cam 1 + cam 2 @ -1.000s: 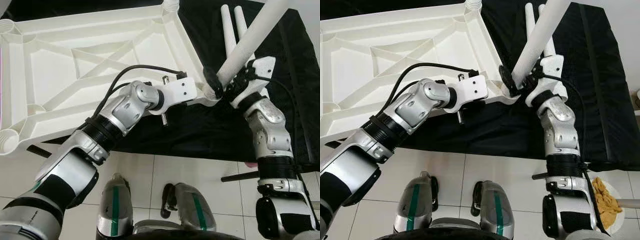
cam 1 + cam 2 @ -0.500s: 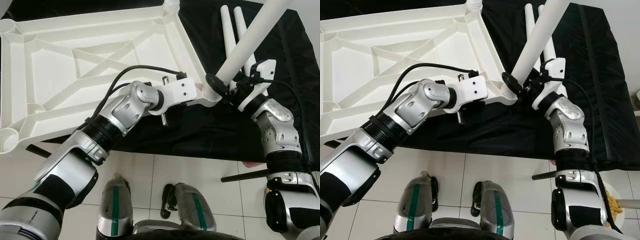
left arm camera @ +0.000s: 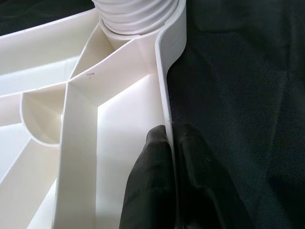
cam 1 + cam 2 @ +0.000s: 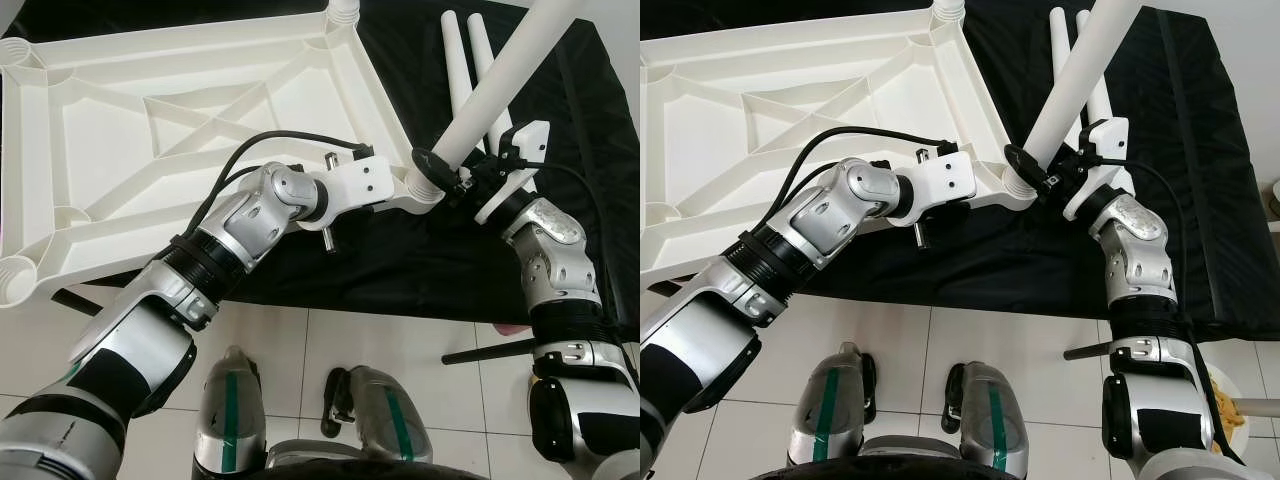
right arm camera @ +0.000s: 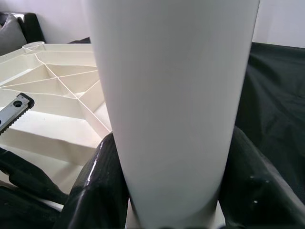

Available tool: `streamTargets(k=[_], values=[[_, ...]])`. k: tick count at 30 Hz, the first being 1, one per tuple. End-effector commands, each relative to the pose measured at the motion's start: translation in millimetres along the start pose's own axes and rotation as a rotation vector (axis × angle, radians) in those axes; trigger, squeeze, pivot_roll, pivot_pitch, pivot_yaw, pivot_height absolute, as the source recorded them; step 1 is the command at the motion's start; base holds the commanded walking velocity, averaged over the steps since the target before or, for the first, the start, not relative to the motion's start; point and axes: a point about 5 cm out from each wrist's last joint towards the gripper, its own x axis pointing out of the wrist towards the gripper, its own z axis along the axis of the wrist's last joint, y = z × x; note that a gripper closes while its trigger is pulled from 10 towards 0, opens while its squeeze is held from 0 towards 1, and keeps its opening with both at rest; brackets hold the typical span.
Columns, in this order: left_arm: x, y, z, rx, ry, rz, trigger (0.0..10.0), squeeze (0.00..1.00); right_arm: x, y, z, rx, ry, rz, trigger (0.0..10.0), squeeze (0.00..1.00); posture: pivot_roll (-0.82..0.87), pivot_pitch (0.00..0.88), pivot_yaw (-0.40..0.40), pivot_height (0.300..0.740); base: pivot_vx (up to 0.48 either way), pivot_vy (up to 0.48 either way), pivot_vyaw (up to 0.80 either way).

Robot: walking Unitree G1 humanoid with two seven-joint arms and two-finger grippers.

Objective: Building children table

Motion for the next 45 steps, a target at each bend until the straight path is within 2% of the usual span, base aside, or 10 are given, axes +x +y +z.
streamTargets(k=[1, 21, 23, 24, 25, 27, 28, 30, 37, 45], values=[[5.8, -18.0, -17.6, 0.000, 0.094, -0.176, 10.0, 0.00, -1.2, 3.2, -5.9, 0.043, 0.010, -0.027, 10.0, 0.00, 0.04, 0.019, -0.033, 0.740, 0.000, 0.000, 0.00], [8.3, -21.8, -17.0, 0.006, 0.090, -0.184, 10.0, 0.00, 29.6, 31.6, 1.5, 0.090, -0.055, -0.367, 10.0, 0.00, 0.04, 0.007, -0.048, 0.740, 0.000, 0.000, 0.00], [8.3, -21.8, -17.0, 0.006, 0.090, -0.184, 10.0, 0.00, 29.6, 31.6, 1.5, 0.090, -0.055, -0.367, 10.0, 0.00, 0.04, 0.007, -0.048, 0.740, 0.000, 0.000, 0.00], [8.6, -22.3, -16.9, 0.007, 0.089, -0.186, 10.0, 0.00, 31.5, 33.6, 1.2, 0.105, -0.045, -0.455, 10.0, 0.00, 0.04, 0.006, -0.049, 0.740, 0.000, 0.000, 0.00], [8.6, -22.3, -16.9, 0.007, 0.089, -0.186, 10.0, 0.00, 31.5, 33.6, 1.2, 0.105, -0.045, -0.455, 10.0, 0.00, 0.04, 0.006, -0.049, 0.740, 0.000, 0.000, 0.00], [9.6, -23.5, -16.3, 0.008, 0.086, -0.188, 10.0, 0.00, 32.6, 37.6, 1.9, 0.142, -0.062, -0.632, 10.0, 0.00, 0.04, 0.002, -0.054, 0.740, 0.000, 0.000, 0.00], [9.6, -23.5, -16.3, 0.008, 0.086, -0.188, 10.0, 0.00, 32.6, 37.6, 1.9, 0.142, -0.062, -0.632, 10.0, 0.00, 0.04, 0.002, -0.054, 0.740, 0.000, 0.000, 0.00], [10.5, -24.9, -15.7, 0.008, 0.084, -0.191, 10.0, 0.00, 30.9, 41.8, 0.2, 0.128, -0.044, -0.800, 10.0, 0.00, 0.03, 0.000, -0.057, 0.740, 0.000, 0.000, 0.00], [11.6, -26.3, -15.3, 0.010, 0.083, -0.195, 10.0, 0.00, 29.6, 44.2, -1.3, 0.107, -0.021, -0.860, 10.0, 0.00, 0.03, 0.000, -0.057, 0.740, 0.000, 0.000, 0.00], [11.6, -26.2, -14.9, 0.008, 0.081, -0.195, 10.0, 0.00, 30.5, 48.2, 0.6, 0.093, -0.011, -0.860, 10.0, 0.00, 0.03, 0.003, -0.059, 0.740, 0.000, 0.000, 0.00]])
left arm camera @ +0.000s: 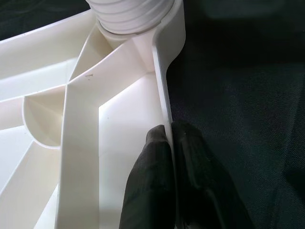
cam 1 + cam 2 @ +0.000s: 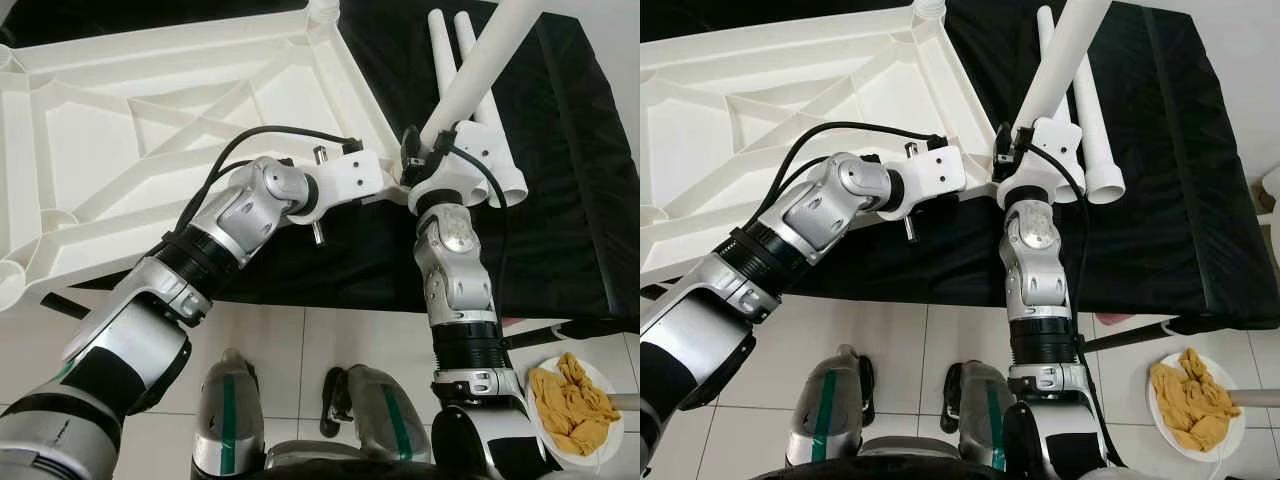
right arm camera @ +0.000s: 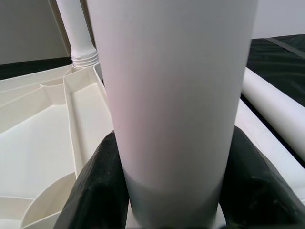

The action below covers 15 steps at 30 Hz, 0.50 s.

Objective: Building children table

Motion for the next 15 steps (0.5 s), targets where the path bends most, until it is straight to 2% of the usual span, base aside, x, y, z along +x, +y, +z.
streamTargets(k=[1, 3, 4, 10, 15], values=[[14.3, -31.8, -10.9, 0.008, 0.057, -0.218, 10.0, 0.00, 1.7, -13.7, -0.1, -0.020, 0.011, -0.086, 10.0, 0.00, 0.03, 0.003, -0.059, 0.740, 0.000, 0.000, 0.00], [14.4, -31.8, -11.1, 0.007, 0.057, -0.217, 10.0, 0.00, 1.2, -12.8, -0.1, -0.018, 0.016, -0.098, 10.0, 0.00, 0.03, 0.005, -0.059, 0.740, 0.000, 0.000, 0.00], [14.3, -31.7, -11.2, 0.006, 0.057, -0.216, 10.0, 0.00, 1.3, -12.1, 0.0, -0.008, 0.015, -0.086, 10.0, 1.00, 0.03, 0.006, -0.060, 0.740, 0.000, 0.000, 0.00], [14.6, -31.3, -11.0, 0.003, 0.056, -0.212, 10.0, 0.00, 1.0, -11.6, 0.5, 0.005, 0.013, -0.074, 10.0, 1.00, 0.03, 0.007, -0.061, 0.740, 0.000, 0.000, 0.00], [14.1, -30.9, -11.0, -0.001, 0.055, -0.211, 10.0, 0.00, 2.4, -12.4, -1.4, 0.021, 0.024, 0.006, 10.0, 1.00, 0.03, 0.020, -0.055, 0.740, 0.000, 0.000, 0.00]])
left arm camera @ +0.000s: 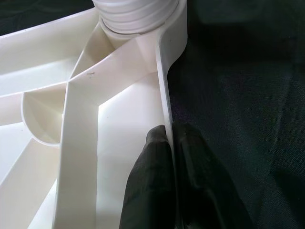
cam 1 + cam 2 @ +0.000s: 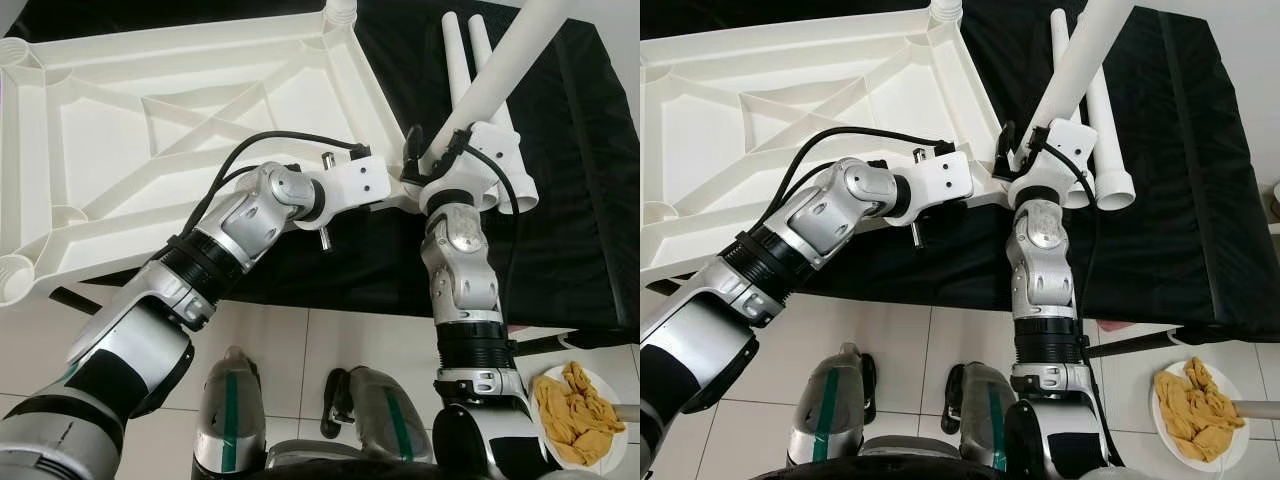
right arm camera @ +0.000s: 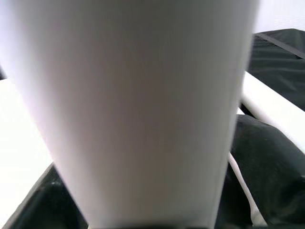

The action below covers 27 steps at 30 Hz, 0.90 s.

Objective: Building children table

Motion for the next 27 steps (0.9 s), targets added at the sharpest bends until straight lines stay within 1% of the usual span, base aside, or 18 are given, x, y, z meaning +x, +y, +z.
streamTargets(k=[1, 4, 5, 6, 10, 11, 12, 13, 14, 15, 17, 18, 20, 22, 23, 24, 26, 27], values=[[10.9, -24.7, -15.2, -0.005, 0.079, -0.190, 10.0, 0.00, 0.8, -2.0, -2.4, 0.007, 0.018, 0.024, 10.0, 1.00, 0.03, 0.020, -0.055, 0.740, 0.000, 0.000, 0.00], [10.7, -24.3, -15.5, -0.006, 0.080, -0.190, 10.0, 0.00, 2.6, -5.2, -1.6, 0.000, 0.011, 0.066, 10.0, 1.00, 0.03, 0.020, -0.055, 0.740, 0.000, 0.000, 0.00], [10.5, -24.2, -15.4, -0.007, 0.080, -0.190, 10.0, 0.00, 4.7, -8.4, -0.5, 0.003, 0.007, 0.108, 10.0, 0.57, 0.03, 0.025, -0.050, 0.740, 0.000, 0.000, 0.00], [10.3, -24.1, -15.3, -0.007, 0.079, -0.190, 10.0, 0.00, 6.3, -11.6, 0.6, -0.008, 0.002, 0.138, 10.0, 0.00, 0.03, 0.025, -0.050, 0.740, 0.000, 0.000, 0.00], [10.2, -24.1, -15.2, -0.007, 0.079, -0.190, 10.0, 0.00, 7.3, -13.6, 1.4, -0.016, -0.001, 0.157, 10.0, 0.00, 0.03, 0.025, -0.050, 0.740, 0.000, 0.000, 0.00], [10.0, -23.9, -15.1, -0.006, 0.079, -0.190, 10.0, 0.00, 8.8, -15.7, 2.4, -0.019, -0.005, 0.205, 10.0, 0.00, 0.03, 0.027, -0.046, 0.740, 0.000, 0.000, 0.00], [10.0, -23.9, -15.1, -0.006, 0.079, -0.190, 10.0, 0.00, 8.8, -15.7, 2.4, -0.019, -0.005, 0.205, 10.0, 0.00, 0.03, 0.027, -0.046, 0.740, 0.000, 0.000, 0.00], [10.0, -23.6, -15.0, -0.005, 0.080, -0.190, 10.0, 0.00, 10.4, -18.1, 3.9, -0.028, -0.010, 0.277, 10.0, 0.00, 0.03, 0.027, -0.045, 0.740, 0.000, 0.000, 0.00], [10.0, -23.6, -15.0, -0.005, 0.080, -0.190, 10.0, 0.00, 10.4, -18.1, 3.9, -0.028, -0.010, 0.277, 10.0, 0.00, 0.03, 0.027, -0.045, 0.740, 0.000, 0.000, 0.00], [10.0, -23.3, -14.8, -0.004, 0.080, -0.191, 10.0, 0.00, 11.5, -21.5, 5.3, -0.041, -0.011, 0.362, 10.0, 0.00, 0.03, 0.025, -0.045, 0.740, 0.000, 0.000, 0.00], [10.0, -23.3, -14.8, -0.004, 0.080, -0.191, 10.0, 0.00, 11.5, -21.5, 5.3, -0.041, -0.011, 0.362, 10.0, 0.00, 0.03, 0.025, -0.045, 0.740, 0.000, 0.000, 0.00], [10.0, -22.9, -14.7, -0.004, 0.080, -0.190, 10.0, 0.00, 12.5, -26.7, 6.1, -0.051, -0.009, 0.437, 10.0, 0.00, 0.03, 0.025, -0.046, 0.740, 0.000, 0.000, 0.00], [10.0, -22.9, -14.7, -0.004, 0.080, -0.190, 10.0, 0.00, 12.5, -26.7, 6.1, -0.051, -0.009, 0.437, 10.0, 0.00, 0.03, 0.025, -0.046, 0.740, 0.000, 0.000, 0.00], [9.9, -21.9, -14.5, -0.002, 0.079, -0.187, 10.0, 0.00, 12.5, -38.8, 3.6, -0.067, 0.025, 0.594, 10.0, 0.00, 0.03, 0.021, -0.044, 0.740, 0.000, 0.000, 0.00], [9.9, -21.9, -14.5, -0.002, 0.079, -0.187, 10.0, 0.00, 12.5, -38.8, 3.6, -0.067, 0.025, 0.594, 10.0, 0.00, 0.03, 0.021, -0.044, 0.740, 0.000, 0.000, 0.00], [9.7, -21.5, -14.3, -0.002, 0.079, -0.187, 10.0, 0.00, 12.1, -43.3, 1.4, -0.066, 0.049, 0.657, 10.0, 0.00, 0.03, 0.021, -0.044, 0.740, 0.000, 0.000, 0.00], [9.7, -21.5, -14.3, -0.002, 0.079, -0.187, 10.0, 0.00, 12.1, -43.3, 1.4, -0.066, 0.049, 0.657, 10.0, 0.00, 0.03, 0.021, -0.044, 0.740, 0.000, 0.000, 0.00], [9.5, -20.9, -14.4, -0.001, 0.079, -0.186, 10.0, 0.00, 12.3, -46.3, -0.5, -0.073, 0.071, 0.701, 10.0, 0.00, 0.03, 0.019, -0.041, 0.740, 0.000, 0.000, 0.00]])
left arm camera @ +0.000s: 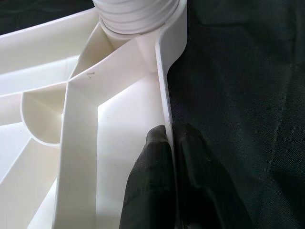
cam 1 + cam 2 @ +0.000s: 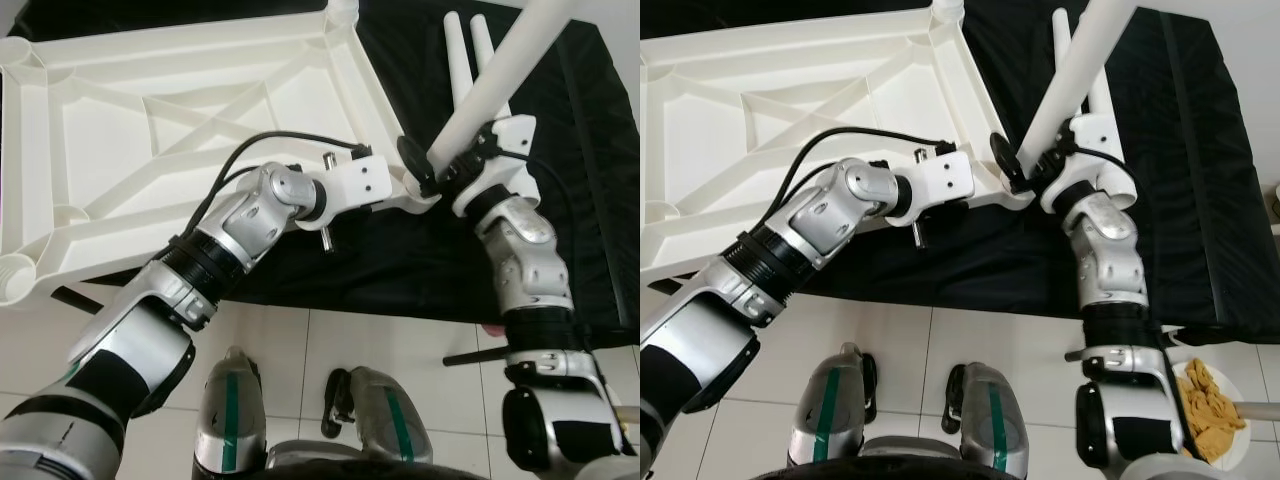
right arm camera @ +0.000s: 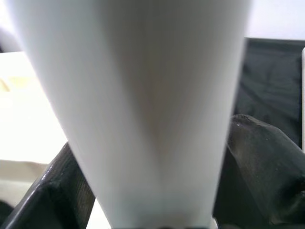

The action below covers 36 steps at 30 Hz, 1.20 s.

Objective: Building children table

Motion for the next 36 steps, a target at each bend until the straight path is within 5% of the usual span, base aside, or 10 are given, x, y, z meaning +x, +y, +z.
streamTargets(k=[1, 8, 9, 10, 11, 33, 34, 36], values=[[9.1, -20.7, -15.3, 0.001, 0.085, -0.183, 10.0, 0.00, -0.4, -0.8, -2.2, 0.013, 0.008, 0.048, 10.0, 0.00, 0.03, 0.019, -0.041, 0.740, 0.000, 0.000, 0.00], [8.0, -19.3, -15.8, 0.004, 0.088, -0.180, 10.0, 0.00, -0.8, -7.8, -6.8, 0.016, 0.049, 0.118, 10.0, 0.00, 0.04, 0.016, -0.037, 0.740, 0.000, 0.000, 0.00], [7.7, -19.0, -15.9, 0.005, 0.089, -0.180, 10.0, 0.00, -0.3, -9.0, -7.8, 0.014, 0.055, 0.124, 8.7, 0.00, 0.04, 0.016, -0.036, 0.740, 0.000, 0.000, 0.00], [7.5, -18.7, -16.0, 0.005, 0.090, -0.179, 10.0, 0.00, 0.1, -10.4, -8.6, 0.019, 0.054, 0.138, 1.6, 0.00, 0.04, 0.014, -0.035, 0.740, 0.000, 0.000, 0.00], [7.3, -18.3, -16.0, 0.006, 0.090, -0.179, 10.0, 0.00, 0.5, -11.2, -9.1, 0.026, 0.052, 0.148, 0.0, 0.00, 0.04, 0.013, -0.034, 0.740, 0.000, 0.000, 0.00], [7.4, -18.6, -15.4, 0.016, 0.091, -0.185, 10.0, 0.00, -0.7, -13.1, -12.9, 0.044, 0.043, 0.215, 0.0, 0.00, 0.03, 0.011, -0.029, 0.740, 0.000, 0.000, 0.00], [7.4, -18.8, -15.6, 0.016, 0.092, -0.186, 10.0, 0.00, 0.0, -13.5, -13.1, 0.041, 0.041, 0.205, 10.0, 0.00, 0.03, 0.010, -0.029, 0.740, 0.000, 0.000, 0.00], [7.3, -19.2, -15.8, 0.016, 0.092, -0.187, 10.0, 0.00, 0.5, -13.6, -13.2, 0.041, 0.040, 0.194, 10.0, 0.00, 0.03, 0.009, -0.028, 0.740, 0.000, 0.000, 0.00]])
